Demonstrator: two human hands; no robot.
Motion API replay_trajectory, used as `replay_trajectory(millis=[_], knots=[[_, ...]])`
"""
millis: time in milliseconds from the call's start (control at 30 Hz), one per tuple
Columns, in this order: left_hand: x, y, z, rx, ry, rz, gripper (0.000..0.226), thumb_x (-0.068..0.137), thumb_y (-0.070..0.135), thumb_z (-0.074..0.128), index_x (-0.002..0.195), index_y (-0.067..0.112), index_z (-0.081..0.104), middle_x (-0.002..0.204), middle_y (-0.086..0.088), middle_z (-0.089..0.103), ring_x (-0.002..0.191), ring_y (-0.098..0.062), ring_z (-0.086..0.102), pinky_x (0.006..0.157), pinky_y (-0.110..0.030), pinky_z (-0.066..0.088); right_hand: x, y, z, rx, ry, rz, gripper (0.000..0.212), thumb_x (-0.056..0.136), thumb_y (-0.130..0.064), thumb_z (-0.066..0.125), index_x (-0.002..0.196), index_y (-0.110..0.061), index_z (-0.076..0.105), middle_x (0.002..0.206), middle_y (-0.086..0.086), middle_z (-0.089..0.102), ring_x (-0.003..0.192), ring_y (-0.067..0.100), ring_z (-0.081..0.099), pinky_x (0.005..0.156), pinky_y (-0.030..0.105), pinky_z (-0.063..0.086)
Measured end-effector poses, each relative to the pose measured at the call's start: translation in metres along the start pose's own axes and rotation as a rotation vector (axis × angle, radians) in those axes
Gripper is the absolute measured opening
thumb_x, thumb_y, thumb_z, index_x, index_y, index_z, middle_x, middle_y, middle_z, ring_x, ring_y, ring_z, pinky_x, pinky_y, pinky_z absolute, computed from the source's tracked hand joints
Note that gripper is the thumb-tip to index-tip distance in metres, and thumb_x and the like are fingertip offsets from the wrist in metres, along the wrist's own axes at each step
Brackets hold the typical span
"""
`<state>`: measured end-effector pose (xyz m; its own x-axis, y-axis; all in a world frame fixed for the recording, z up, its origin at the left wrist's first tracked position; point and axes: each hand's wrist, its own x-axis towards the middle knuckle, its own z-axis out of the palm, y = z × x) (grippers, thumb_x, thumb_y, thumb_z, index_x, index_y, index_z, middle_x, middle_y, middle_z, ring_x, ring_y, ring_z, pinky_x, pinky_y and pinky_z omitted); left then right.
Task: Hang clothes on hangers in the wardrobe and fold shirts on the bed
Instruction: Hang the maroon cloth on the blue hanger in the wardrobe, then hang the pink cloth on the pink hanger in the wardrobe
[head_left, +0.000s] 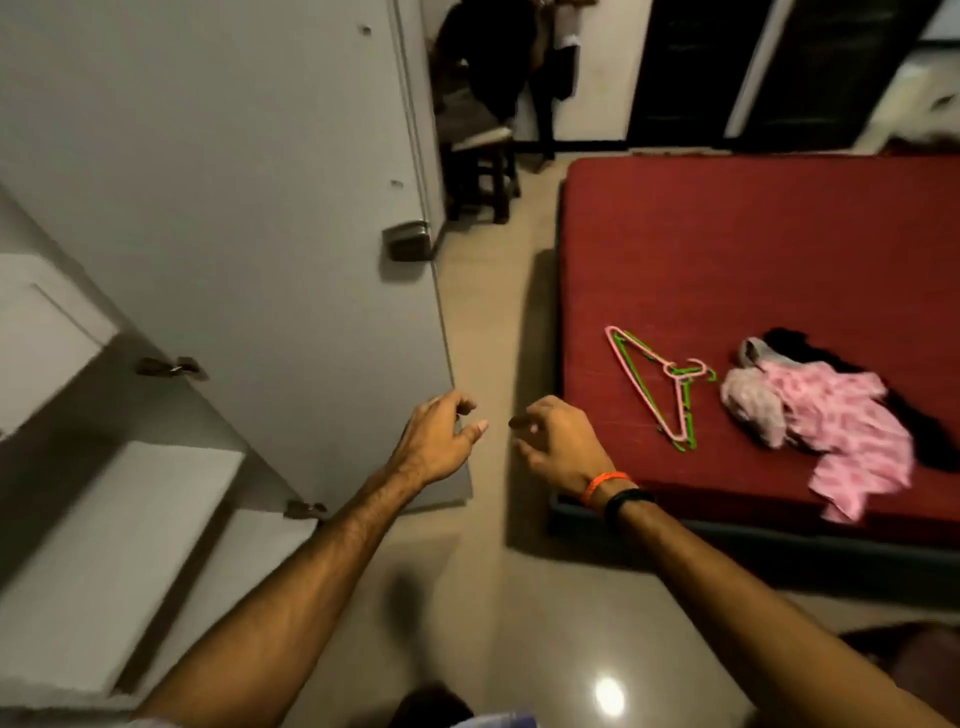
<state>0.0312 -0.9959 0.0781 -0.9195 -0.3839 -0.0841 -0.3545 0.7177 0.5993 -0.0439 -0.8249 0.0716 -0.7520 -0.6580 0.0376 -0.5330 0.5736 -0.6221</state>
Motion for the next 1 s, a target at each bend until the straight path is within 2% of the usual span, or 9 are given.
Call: replay_trajectory(millis=[133,267,400,467,600,667,800,1000], knots=[[0.024,0.047,0.092,0.04,-0.203,0.061,0.036,0.092,0.035,0.065,0.123,0.017,0.06,0.123,-0.004,0.064,0.113,-0.022,0.059,0.095,-0.034,0.049,-0.039,0.094,-0.014,0.027,0.034,0.229,0.021,0.081,-0.017,0.073,0.101,-0.011,0.071,0.103,0.009,0.064,0.094,0.026,0.062,0.086,0.031,0.048],[0.059,0.09,0.177,0.051,-0.379,0.111,0.034,0.091,0.034,0.068,0.119,0.017,0.06,0.119,-0.004,0.067,0.109,-0.021,0.062,0.092,-0.029,0.049,-0.062,0.175,-0.032,0.061,0.108,0.449,0.024,0.083,-0.018,0.073,0.107,-0.012,0.072,0.107,0.007,0.064,0.096,0.022,0.062,0.088,0.027,0.048],[0.106,0.136,0.247,-0.017,-0.494,0.15,0.032,0.091,0.03,0.069,0.118,0.014,0.063,0.118,-0.003,0.068,0.102,-0.017,0.064,0.087,-0.023,0.048,-0.07,0.247,-0.053,0.087,0.172,0.654,0.02,0.085,-0.018,0.072,0.105,-0.014,0.073,0.108,0.004,0.065,0.091,0.015,0.062,0.087,0.024,0.049],[0.127,0.158,0.272,-0.04,-0.537,0.16,0.031,0.091,0.028,0.069,0.117,0.012,0.065,0.116,-0.003,0.069,0.102,-0.017,0.065,0.085,-0.02,0.046,-0.073,0.273,-0.065,0.09,0.212,0.746,0.019,0.084,-0.017,0.072,0.103,-0.014,0.074,0.108,0.005,0.067,0.092,0.018,0.064,0.088,0.025,0.05],[0.172,0.203,0.32,-0.019,-0.644,0.193,0.031,0.09,0.027,0.071,0.114,0.01,0.067,0.112,-0.006,0.071,0.106,-0.021,0.066,0.09,-0.023,0.045,-0.071,0.321,-0.093,0.132,0.313,0.93,0.017,0.084,-0.018,0.071,0.1,-0.016,0.075,0.106,0.003,0.069,0.094,0.018,0.066,0.09,0.024,0.049],[0.191,0.224,0.339,-0.016,-0.697,0.221,0.029,0.09,0.025,0.071,0.113,0.007,0.066,0.11,-0.007,0.071,0.105,-0.021,0.066,0.088,-0.021,0.044,-0.068,0.344,-0.105,0.142,0.337,0.977,0.016,0.085,-0.018,0.07,0.1,-0.016,0.075,0.105,0.003,0.068,0.093,0.017,0.065,0.087,0.021,0.045],[0.222,0.258,0.371,-0.01,-0.735,0.25,0.024,0.091,0.02,0.07,0.11,0.006,0.066,0.106,-0.008,0.072,0.1,-0.02,0.067,0.083,-0.018,0.043,-0.067,0.383,-0.124,0.174,0.361,1.043,0.014,0.085,-0.017,0.07,0.098,-0.017,0.074,0.104,0.001,0.068,0.097,0.018,0.064,0.091,0.028,0.05],[0.262,0.295,0.423,0.023,-0.766,0.17,0.021,0.09,0.022,0.07,0.108,0.012,0.067,0.101,-0.005,0.073,0.097,-0.018,0.067,0.084,-0.017,0.044,-0.062,0.467,-0.155,0.206,0.31,1.031,0.013,0.082,-0.012,0.07,0.093,-0.016,0.075,0.096,0.0,0.073,0.084,0.012,0.062,0.087,0.026,0.051]])
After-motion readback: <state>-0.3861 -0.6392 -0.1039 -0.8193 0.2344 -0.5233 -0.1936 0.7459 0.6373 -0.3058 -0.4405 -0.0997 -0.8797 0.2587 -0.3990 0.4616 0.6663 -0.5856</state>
